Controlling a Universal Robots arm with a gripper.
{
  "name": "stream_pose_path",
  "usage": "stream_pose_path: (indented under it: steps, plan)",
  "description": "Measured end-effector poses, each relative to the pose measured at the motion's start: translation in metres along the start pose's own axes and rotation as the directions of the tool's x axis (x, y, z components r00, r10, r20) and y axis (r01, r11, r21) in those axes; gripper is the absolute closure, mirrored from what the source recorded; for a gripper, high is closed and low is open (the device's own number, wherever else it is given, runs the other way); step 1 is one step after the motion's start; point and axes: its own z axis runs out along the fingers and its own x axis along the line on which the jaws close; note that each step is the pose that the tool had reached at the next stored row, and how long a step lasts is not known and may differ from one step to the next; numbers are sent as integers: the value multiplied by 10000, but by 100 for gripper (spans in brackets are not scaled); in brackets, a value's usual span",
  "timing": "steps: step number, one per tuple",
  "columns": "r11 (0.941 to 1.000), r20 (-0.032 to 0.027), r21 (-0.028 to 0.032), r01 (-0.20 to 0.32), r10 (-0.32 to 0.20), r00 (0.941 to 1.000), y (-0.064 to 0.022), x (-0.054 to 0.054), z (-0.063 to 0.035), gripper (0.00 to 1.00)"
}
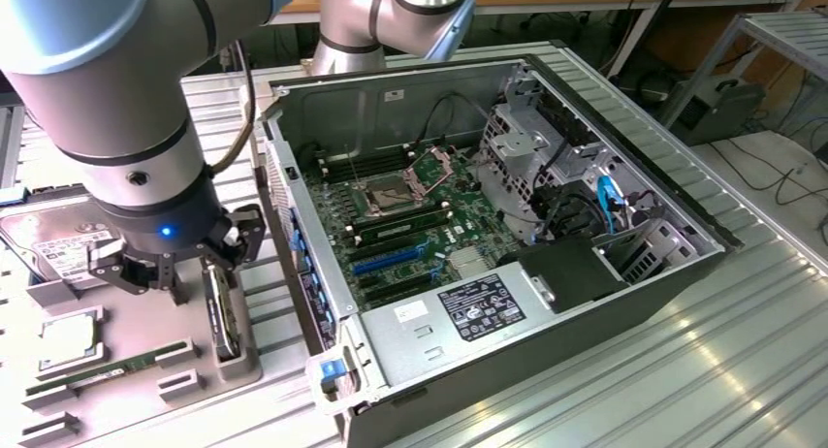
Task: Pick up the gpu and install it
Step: 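Pick up the gpu and move the gpu toward the slot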
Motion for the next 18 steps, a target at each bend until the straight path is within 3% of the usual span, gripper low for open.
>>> stream_pose_path:
  steps: [15,18]
  plan:
    - [10000,0,0,-1,1,10000,35,-4,273,46]
    - [10000,-1,1,-1,1,10000,34,-4,283,46]
